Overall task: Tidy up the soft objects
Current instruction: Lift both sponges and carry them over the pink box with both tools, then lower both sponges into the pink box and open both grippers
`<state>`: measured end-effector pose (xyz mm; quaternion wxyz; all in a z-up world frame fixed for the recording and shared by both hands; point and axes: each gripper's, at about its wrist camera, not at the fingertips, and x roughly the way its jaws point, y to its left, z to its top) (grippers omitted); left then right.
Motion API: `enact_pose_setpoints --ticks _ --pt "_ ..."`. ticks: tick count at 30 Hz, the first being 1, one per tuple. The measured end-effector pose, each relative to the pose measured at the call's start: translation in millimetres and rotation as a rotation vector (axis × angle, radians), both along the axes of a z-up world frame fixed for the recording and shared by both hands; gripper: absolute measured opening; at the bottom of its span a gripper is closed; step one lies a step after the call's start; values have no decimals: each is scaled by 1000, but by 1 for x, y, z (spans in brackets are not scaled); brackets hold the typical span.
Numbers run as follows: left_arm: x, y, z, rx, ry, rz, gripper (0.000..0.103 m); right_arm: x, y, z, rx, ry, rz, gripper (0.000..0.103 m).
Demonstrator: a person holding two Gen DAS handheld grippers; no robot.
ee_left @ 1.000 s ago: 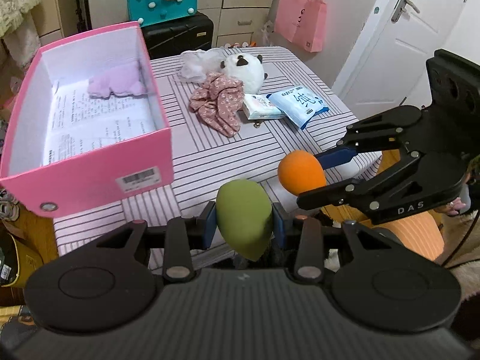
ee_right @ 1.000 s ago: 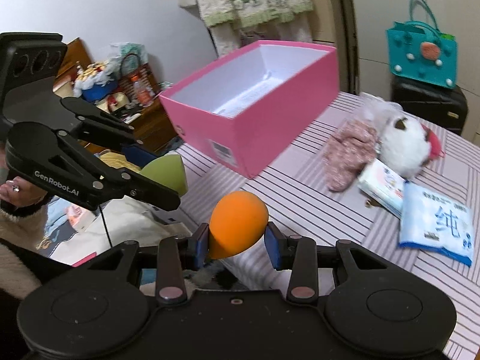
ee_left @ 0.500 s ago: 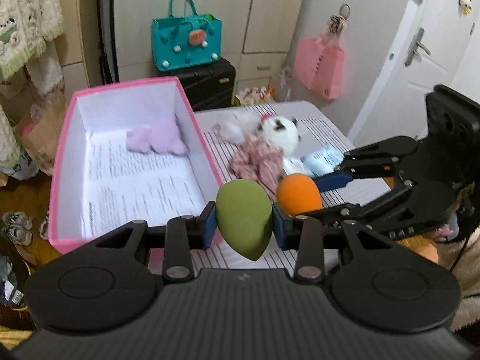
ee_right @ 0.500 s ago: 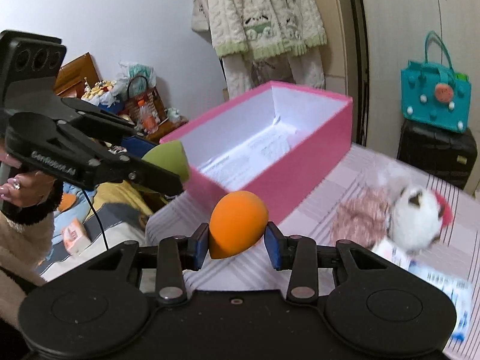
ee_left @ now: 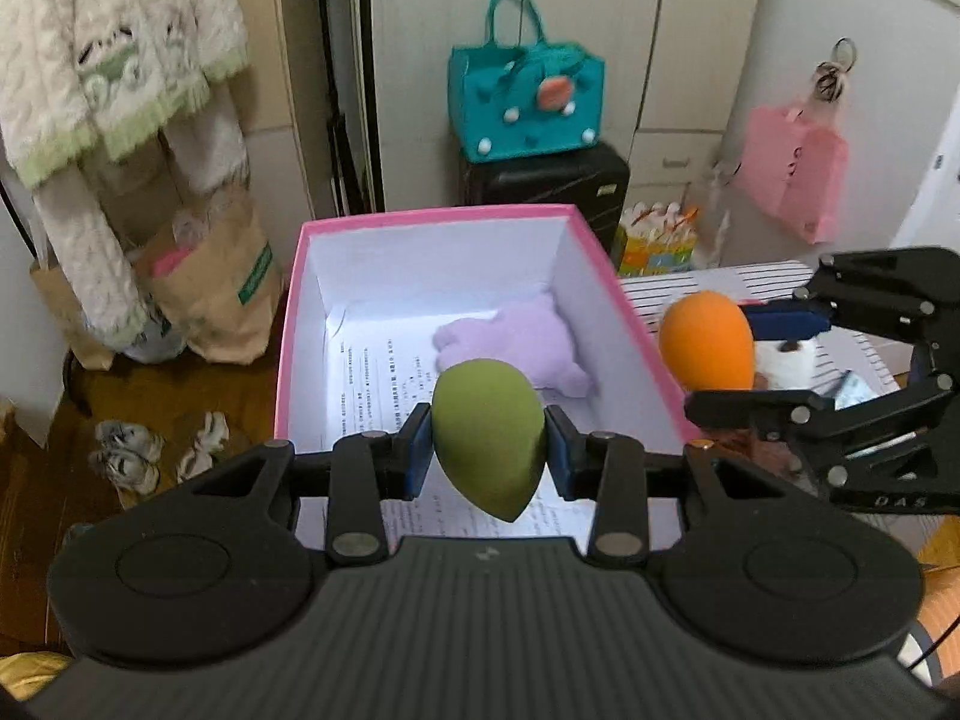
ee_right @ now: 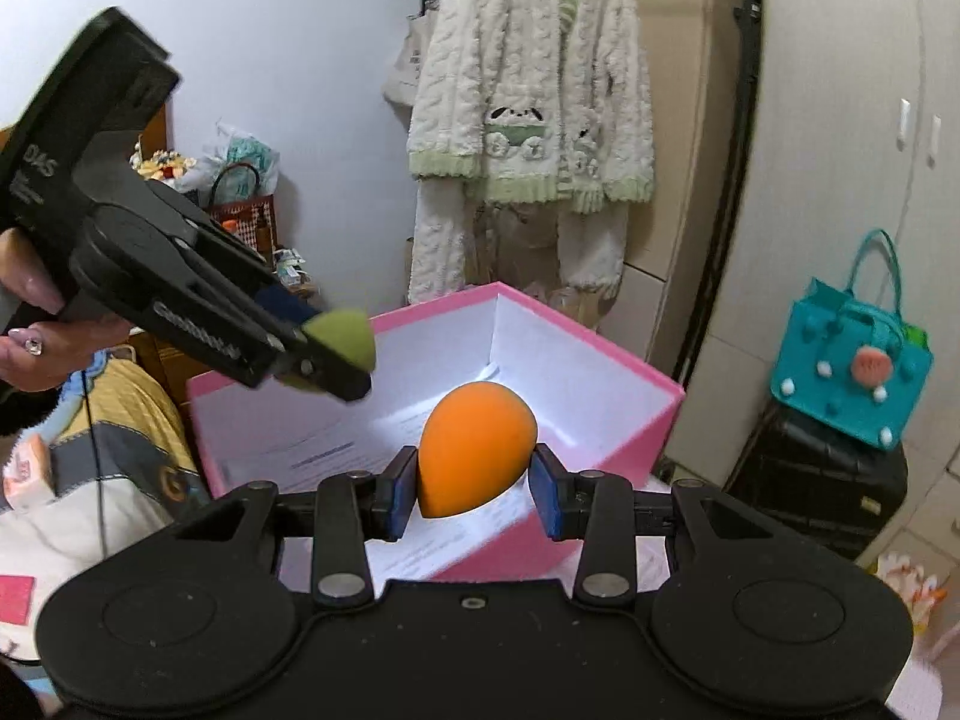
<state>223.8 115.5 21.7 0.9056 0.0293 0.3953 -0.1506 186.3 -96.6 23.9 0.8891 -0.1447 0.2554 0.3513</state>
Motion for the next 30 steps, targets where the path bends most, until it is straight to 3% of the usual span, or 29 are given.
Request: enact_pose_setpoints --ticks 5,10,15,24,30 --pt "47 -4 -16 49 67 21 38 46 31 -10 -111 35 69 44" --pt "93 -3 -36 32 156 43 38 79 58 -33 -254 106 142 44" --pt "125 -4 -60 -5 238 69 38 106 74 -50 -333 202 176 44" --pt "147 -11 -75 28 259 90 38 120 98 -73 -502 212 225 44" --pt "154 -12 -81 60 244 106 40 119 98 -75 -522 227 240 46"
